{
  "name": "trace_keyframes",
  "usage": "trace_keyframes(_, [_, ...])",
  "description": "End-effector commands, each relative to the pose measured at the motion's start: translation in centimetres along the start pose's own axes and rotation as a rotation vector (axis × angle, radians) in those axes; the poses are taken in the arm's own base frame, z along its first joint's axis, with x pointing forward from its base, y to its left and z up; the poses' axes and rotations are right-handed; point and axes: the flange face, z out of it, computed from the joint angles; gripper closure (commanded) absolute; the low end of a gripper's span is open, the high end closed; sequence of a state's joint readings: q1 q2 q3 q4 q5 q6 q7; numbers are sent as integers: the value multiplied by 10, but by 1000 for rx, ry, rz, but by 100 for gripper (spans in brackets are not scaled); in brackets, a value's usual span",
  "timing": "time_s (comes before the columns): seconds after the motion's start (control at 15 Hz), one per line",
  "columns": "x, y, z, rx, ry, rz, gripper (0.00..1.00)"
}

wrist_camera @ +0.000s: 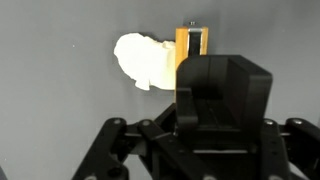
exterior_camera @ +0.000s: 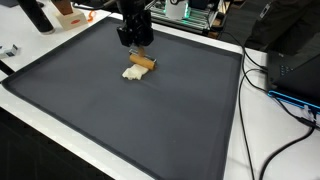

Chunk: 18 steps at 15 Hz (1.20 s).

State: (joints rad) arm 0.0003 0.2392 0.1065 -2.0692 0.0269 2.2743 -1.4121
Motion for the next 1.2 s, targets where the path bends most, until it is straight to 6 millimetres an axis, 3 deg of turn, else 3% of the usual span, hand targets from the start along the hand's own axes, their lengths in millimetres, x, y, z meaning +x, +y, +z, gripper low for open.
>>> trace_keyframes(0.0, [-3,5,-5,-73,7,42,81])
trace_keyframes(0.73, [-10,21,-1,-202,15,139,81])
trace_keyframes(1.13, [-8,16,7,-68,23,103,81])
